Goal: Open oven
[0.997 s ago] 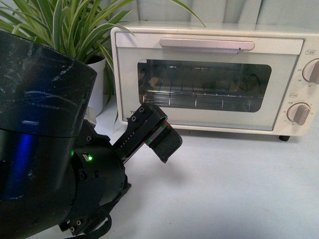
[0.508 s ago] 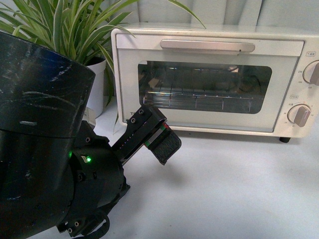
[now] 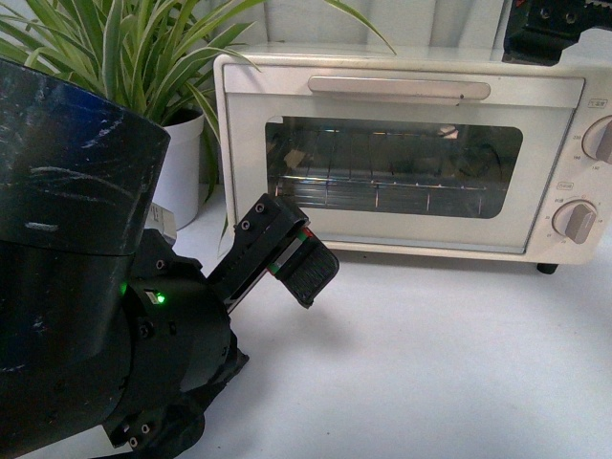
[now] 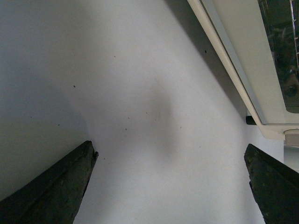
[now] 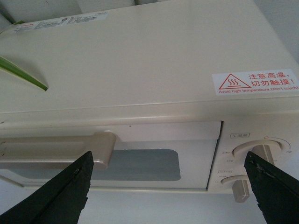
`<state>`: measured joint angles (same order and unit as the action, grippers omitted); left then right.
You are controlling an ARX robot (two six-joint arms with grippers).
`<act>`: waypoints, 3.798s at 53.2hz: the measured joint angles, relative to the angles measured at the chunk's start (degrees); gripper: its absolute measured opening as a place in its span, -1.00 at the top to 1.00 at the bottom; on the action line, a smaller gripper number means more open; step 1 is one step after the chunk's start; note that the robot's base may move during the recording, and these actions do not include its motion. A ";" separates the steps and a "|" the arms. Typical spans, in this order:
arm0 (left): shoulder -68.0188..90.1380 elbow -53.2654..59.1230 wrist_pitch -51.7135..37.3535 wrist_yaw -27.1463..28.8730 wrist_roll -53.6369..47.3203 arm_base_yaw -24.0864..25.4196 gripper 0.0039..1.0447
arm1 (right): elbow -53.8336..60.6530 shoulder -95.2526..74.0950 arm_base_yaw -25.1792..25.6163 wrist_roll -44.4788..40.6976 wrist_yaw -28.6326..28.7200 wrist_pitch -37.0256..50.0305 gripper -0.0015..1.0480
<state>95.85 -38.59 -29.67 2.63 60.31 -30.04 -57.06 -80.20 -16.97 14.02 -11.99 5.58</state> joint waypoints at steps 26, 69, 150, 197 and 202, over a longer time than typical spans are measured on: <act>0.00 0.00 -0.33 -0.26 1.03 0.04 -0.88 | -5.05 -5.75 -1.18 2.03 -2.32 -2.93 -0.82; 0.00 0.02 -0.37 -0.33 1.64 0.26 -0.88 | 0.42 -3.08 -2.25 -2.47 1.22 -0.68 -0.82; -0.98 1.01 0.72 0.83 -3.34 1.42 -0.88 | 26.71 27.02 -0.55 -0.48 12.31 -1.68 -0.82; -2.10 3.02 2.93 14.10 -32.30 0.85 -0.88 | 35.26 34.73 6.21 1.11 16.41 -2.73 -0.82; -1.79 3.06 2.75 15.91 -35.36 0.46 -0.88 | 35.63 35.08 6.49 1.25 16.52 -2.73 -0.82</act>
<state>94.06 -35.53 -26.92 18.55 24.95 -29.58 -21.43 -45.12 -10.48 15.27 4.54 2.85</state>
